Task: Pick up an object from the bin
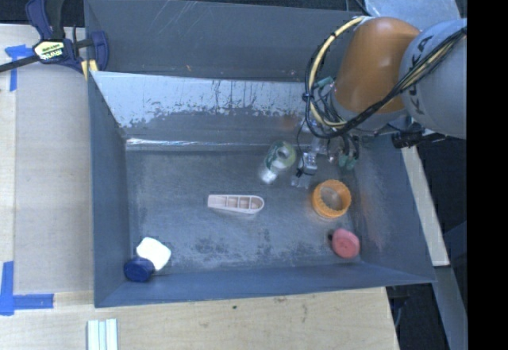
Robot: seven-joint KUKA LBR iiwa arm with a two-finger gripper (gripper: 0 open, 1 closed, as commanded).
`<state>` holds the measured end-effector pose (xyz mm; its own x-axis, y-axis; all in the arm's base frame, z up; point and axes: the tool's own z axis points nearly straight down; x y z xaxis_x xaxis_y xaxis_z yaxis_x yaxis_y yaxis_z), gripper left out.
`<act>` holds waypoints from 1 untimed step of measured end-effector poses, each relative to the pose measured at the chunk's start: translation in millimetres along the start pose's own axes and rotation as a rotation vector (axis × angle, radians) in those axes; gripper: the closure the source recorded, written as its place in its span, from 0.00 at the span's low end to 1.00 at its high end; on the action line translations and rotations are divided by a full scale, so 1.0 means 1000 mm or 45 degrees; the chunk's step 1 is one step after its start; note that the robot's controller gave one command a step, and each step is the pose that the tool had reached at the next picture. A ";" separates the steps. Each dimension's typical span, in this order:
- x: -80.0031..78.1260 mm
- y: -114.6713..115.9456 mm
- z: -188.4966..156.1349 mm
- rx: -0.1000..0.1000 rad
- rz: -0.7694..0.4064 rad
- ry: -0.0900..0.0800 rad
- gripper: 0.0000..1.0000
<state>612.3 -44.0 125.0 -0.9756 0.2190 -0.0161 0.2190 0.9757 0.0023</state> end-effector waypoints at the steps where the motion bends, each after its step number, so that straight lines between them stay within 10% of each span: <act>1: 0.000 0.000 0.000 0.000 0.000 0.000 0.00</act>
Offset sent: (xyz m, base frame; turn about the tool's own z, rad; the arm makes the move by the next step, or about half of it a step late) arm -0.0352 -0.0323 -0.0150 -0.1322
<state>612.3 -44.0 125.0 -0.9756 0.2188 -0.0161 0.2188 0.9758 0.0022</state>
